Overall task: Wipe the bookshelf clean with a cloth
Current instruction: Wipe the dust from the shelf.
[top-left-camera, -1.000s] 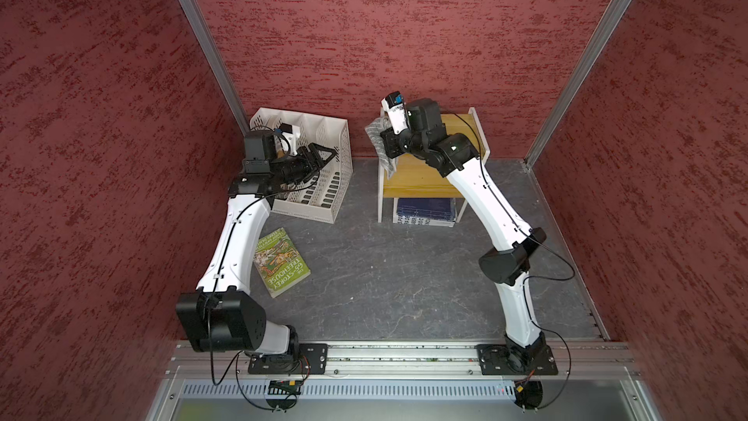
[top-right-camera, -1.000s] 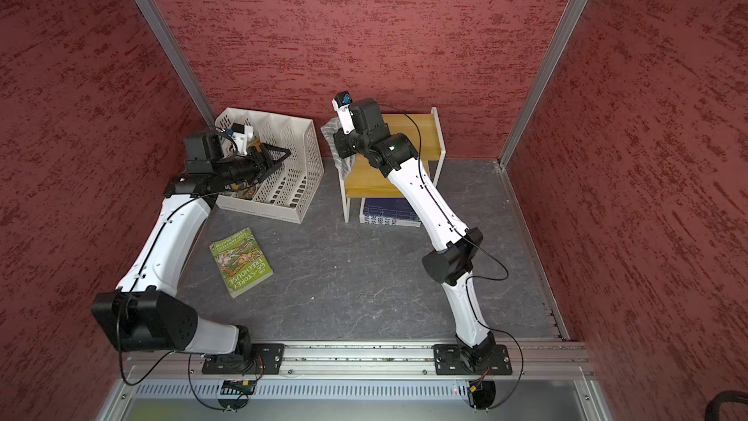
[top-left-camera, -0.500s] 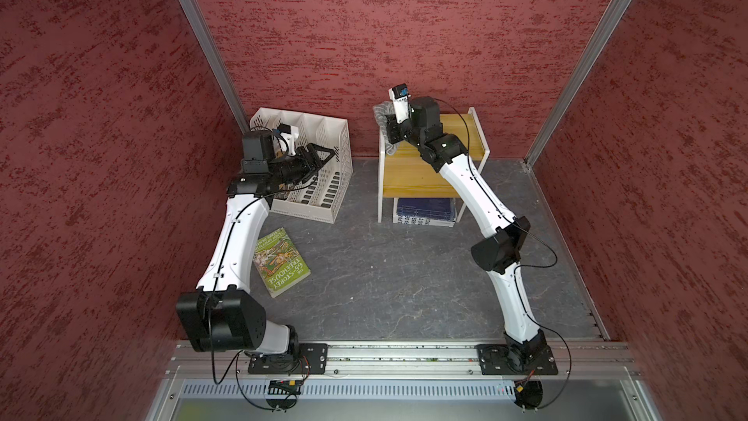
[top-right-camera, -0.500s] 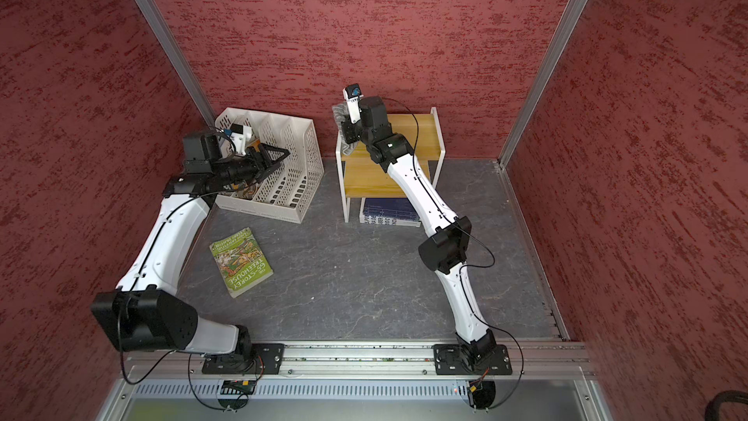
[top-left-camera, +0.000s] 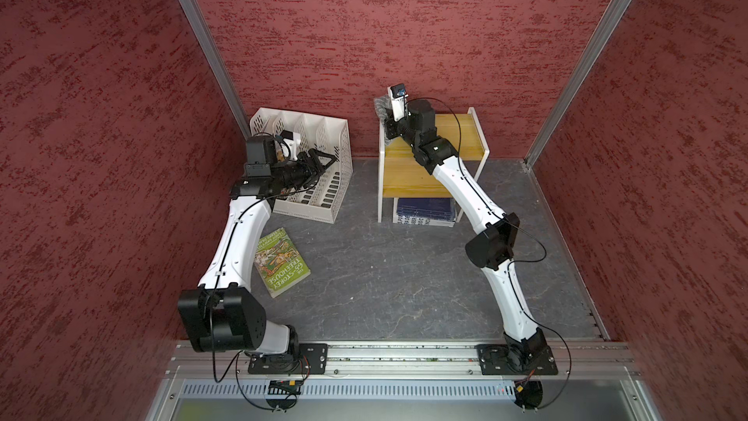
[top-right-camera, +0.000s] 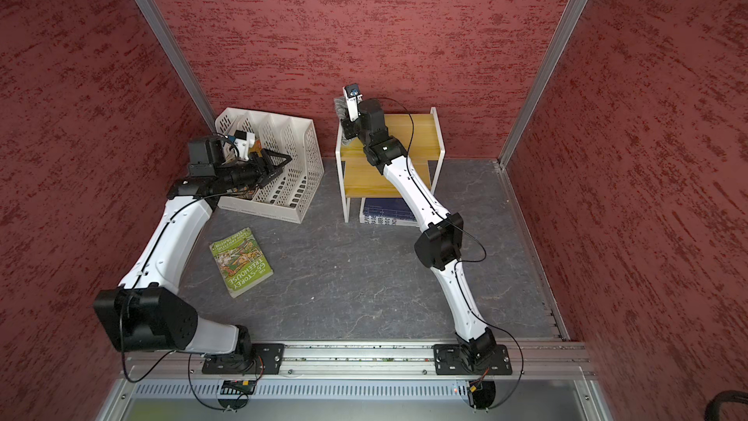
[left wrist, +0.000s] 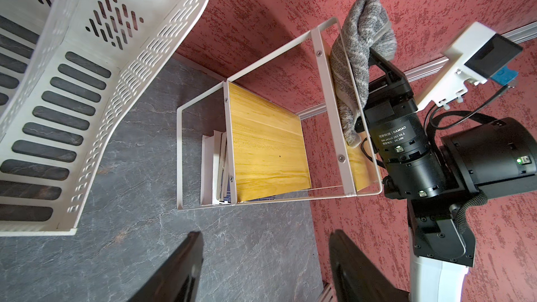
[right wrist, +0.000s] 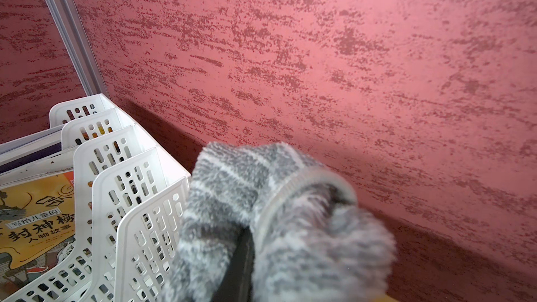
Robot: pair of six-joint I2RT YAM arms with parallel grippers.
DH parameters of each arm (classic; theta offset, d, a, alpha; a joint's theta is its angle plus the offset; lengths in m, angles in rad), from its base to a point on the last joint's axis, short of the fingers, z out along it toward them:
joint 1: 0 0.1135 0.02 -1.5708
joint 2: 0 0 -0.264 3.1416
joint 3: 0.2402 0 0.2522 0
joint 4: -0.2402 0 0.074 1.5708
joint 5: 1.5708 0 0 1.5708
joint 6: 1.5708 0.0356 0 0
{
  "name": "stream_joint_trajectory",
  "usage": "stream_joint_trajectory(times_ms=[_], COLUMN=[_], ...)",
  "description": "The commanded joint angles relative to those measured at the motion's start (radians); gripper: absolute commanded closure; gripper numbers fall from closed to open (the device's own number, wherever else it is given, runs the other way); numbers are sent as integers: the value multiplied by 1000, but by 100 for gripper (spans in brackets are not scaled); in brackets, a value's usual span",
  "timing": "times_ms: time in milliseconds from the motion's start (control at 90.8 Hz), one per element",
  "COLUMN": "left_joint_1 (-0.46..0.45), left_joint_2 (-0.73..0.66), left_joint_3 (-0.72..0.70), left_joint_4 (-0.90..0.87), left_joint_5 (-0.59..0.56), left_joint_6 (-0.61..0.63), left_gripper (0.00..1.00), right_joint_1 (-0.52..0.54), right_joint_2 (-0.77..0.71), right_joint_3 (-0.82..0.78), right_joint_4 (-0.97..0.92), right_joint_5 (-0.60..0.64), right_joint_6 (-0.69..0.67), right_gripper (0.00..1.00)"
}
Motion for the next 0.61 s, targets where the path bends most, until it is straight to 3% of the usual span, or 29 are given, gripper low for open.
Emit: stream_joint_trajectory(times_ms=[0, 386, 595], left_joint_1=[5, -5, -7], left_joint_2=[-32, -62, -83], left_joint_3=[-7, -17, -24], left_joint_4=[24, 11, -1], left_joint_5=[17, 3, -2], left_joint_6=[2, 8, 13], left_gripper=[29, 29, 29], right_joint_1=[6, 18, 52], right_joint_2=[39, -168, -311], right_joint_3=[13, -67, -197], right_joint_4=[-83, -342, -442], right_joint_5=[-26, -278, -323], right_joint_6=[-28, -67, -102], right_gripper=[80, 84, 84])
